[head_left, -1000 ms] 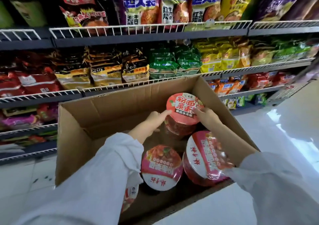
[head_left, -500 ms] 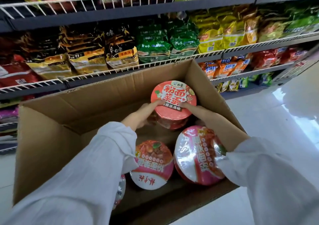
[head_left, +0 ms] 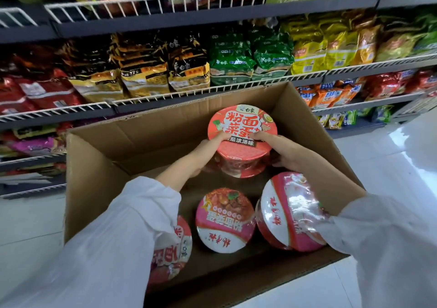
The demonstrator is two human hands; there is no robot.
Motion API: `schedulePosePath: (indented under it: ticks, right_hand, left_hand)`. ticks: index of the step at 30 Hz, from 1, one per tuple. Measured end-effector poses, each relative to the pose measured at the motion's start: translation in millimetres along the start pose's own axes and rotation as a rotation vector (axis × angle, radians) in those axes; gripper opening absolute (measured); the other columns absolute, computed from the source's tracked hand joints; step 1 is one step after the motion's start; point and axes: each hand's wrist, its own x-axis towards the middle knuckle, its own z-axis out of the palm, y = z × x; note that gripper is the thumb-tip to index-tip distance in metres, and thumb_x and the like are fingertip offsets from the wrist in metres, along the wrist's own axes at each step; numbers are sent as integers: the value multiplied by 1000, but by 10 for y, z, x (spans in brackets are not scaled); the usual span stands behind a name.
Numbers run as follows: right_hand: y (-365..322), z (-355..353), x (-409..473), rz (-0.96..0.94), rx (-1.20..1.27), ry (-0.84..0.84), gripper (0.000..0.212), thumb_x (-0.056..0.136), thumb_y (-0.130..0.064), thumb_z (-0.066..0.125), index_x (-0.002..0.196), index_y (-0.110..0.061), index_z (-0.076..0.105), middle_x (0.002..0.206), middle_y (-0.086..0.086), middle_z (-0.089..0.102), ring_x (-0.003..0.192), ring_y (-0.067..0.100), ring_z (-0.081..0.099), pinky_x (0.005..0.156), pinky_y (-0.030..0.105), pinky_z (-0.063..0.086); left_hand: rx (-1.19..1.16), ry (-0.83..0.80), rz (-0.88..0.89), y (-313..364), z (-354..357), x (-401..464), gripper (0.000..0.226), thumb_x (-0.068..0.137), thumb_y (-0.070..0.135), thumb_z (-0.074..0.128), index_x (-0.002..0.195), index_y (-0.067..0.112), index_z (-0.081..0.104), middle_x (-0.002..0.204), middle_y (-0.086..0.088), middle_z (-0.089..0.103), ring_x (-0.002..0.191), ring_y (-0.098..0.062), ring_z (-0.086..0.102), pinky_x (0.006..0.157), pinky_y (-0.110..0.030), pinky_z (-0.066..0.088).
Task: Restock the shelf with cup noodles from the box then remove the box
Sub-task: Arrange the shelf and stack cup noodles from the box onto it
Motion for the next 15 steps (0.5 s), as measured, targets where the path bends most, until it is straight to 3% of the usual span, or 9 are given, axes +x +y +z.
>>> schedulePosePath:
  ticks: [3, 8, 11, 15]
  right_hand:
    - [-172, 109, -233, -67, 9, -11, 61, 77, -50, 67, 127, -22, 47, 121, 2, 59, 110, 23, 53, 111, 46, 31]
    - [-364, 532, -832, -205, 33, -10, 56, 83, -56, 58, 126, -21, 49, 102, -2, 62, 100, 20, 55, 104, 42, 32]
    - [-437, 853, -1212, -280, 66, 34, 53, 86, -58, 51, 123, -21, 48, 115, 5, 63, 108, 27, 55, 101, 44, 31]
    - [-625, 1395, -1777, -406, 169, 89, 42, 89, -59, 42, 111, -24, 52, 118, 7, 64, 102, 24, 57, 93, 42, 36]
  left_hand:
    - [-16, 17, 60, 86, -170, -281, 54, 86, 60, 47, 127, 24, 46, 127, -5, 56, 115, -24, 52, 105, -49, 39]
    - [-23, 25, 132, 129, -507, -838, 59, 87, 63, 44, 130, 22, 43, 125, -7, 55, 116, -28, 51, 102, -45, 41]
    - [-25, 45, 206, 135, -778, -1217, 47, 88, 61, 43, 116, 24, 46, 118, -5, 57, 110, -25, 52, 101, -43, 41]
    - [-17, 55, 320, 115, -1253, -1813, 59, 85, 67, 41, 127, 26, 45, 127, -7, 56, 115, -26, 52, 101, -44, 41]
